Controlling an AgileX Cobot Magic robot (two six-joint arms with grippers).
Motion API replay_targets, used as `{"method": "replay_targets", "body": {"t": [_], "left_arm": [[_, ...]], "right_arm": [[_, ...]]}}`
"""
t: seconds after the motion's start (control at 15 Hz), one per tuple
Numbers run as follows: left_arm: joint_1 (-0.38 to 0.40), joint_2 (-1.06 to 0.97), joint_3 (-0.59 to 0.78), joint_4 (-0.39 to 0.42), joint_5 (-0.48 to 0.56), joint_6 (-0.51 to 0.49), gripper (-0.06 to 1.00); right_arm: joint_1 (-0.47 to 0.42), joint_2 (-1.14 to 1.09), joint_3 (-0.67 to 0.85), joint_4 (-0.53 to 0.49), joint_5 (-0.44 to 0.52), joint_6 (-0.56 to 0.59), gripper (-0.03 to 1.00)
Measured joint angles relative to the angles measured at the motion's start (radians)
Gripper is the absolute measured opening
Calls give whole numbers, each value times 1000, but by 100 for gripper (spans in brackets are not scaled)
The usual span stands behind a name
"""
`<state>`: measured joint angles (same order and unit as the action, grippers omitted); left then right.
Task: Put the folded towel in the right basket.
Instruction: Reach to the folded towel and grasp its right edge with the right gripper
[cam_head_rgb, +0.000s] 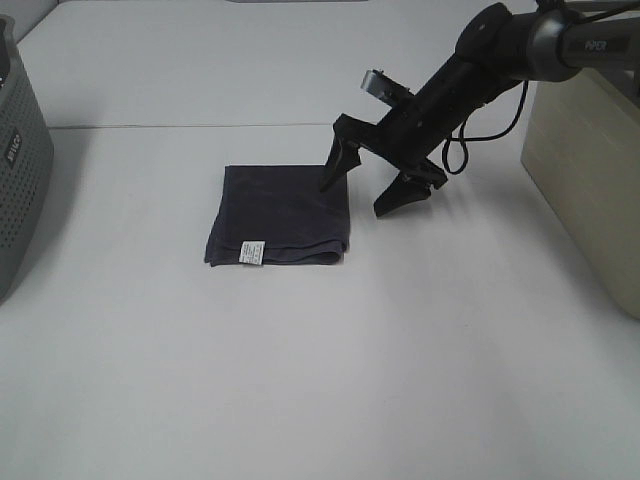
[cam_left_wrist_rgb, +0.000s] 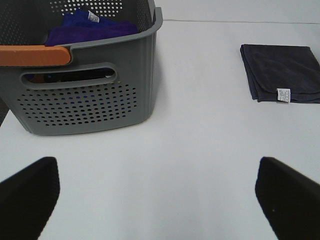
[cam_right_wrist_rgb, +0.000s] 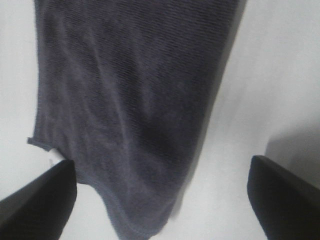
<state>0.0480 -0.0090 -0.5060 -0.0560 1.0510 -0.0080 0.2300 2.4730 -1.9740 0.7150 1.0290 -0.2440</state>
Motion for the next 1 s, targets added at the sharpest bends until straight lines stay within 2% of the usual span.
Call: {"method": "replay_targets", "body": {"t": [0.07,0.4,0.67,0.73,0.8,0.87,0.93,1.0], "left_arm": [[0,0,0,0,0,0,99],[0,0,0,0,0,0,99],[0,0,0,0,0,0,99],[0,0,0,0,0,0,99],[0,0,0,0,0,0,99],[0,0,0,0,0,0,99],[0,0,0,0,0,0,99],[0,0,0,0,0,0,99]], "right_arm": [[0,13,-2,-23,-12,7,89],[2,36,-15,-12,-31,34,88],[109,96,-37,101,-129,59,81],[146,112,-38,127,-174,59,71],[176,126,-38,136,-214,59,55],[201,136,-38,144,-243,59,29],[220,145,-38,148,-259,61,11],[227,145,-38,140,-269,61,7]]}}
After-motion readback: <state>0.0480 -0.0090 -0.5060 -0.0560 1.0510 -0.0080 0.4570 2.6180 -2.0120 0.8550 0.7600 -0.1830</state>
